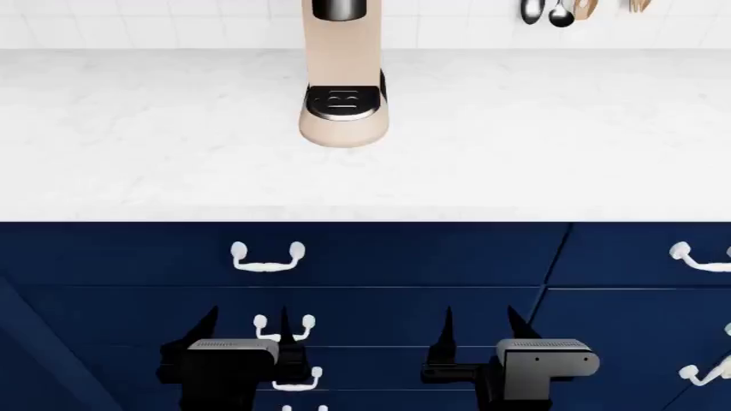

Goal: Pick the mug from the cabinet, place it under the coffee machine dispenser, and press the start button.

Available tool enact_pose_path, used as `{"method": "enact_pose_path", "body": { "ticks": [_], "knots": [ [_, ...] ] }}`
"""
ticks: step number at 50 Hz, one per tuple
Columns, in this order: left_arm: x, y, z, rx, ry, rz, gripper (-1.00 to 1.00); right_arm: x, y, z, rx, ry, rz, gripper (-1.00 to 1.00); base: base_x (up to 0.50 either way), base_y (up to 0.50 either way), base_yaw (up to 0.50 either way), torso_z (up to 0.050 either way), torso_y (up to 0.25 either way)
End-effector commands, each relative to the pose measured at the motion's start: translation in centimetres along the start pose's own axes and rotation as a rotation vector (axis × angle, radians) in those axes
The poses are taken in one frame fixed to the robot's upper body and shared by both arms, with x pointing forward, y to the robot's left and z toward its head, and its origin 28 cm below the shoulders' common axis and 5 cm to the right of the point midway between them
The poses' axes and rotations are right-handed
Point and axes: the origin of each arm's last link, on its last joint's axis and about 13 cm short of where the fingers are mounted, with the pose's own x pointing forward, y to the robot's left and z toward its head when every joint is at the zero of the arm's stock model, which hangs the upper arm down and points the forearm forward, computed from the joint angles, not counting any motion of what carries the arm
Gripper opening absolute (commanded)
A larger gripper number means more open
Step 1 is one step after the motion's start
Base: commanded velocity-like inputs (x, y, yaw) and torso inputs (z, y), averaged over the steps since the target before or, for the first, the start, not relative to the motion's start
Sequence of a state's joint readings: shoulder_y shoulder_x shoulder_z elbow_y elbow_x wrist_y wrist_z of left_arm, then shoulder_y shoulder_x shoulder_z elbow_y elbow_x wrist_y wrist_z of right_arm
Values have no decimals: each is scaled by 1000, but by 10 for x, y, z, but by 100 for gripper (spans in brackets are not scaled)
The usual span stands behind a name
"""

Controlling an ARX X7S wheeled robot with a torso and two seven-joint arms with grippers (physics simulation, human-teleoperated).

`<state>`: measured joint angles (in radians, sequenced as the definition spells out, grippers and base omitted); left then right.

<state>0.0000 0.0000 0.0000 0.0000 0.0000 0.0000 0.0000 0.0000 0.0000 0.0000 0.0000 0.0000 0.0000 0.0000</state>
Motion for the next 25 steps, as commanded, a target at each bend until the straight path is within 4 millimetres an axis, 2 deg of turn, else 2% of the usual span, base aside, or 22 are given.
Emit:
{"method": "enact_pose_path", "body": {
  "ticks": [1, 16, 25],
  "knots": [
    [0, 0, 0, 1, -1, -3, 100, 0, 1, 0, -1, -1, 2, 100, 0, 0, 0, 0, 0],
    [0, -1, 0, 29, -3, -16, 100, 7, 1, 3, -11, -5, 7, 100, 0, 0, 0, 0, 0],
    [1, -1, -1, 14, -54, -40, 100, 7, 2, 28, -28, -48, 28, 100, 0, 0, 0, 0, 0]
  ]
}}
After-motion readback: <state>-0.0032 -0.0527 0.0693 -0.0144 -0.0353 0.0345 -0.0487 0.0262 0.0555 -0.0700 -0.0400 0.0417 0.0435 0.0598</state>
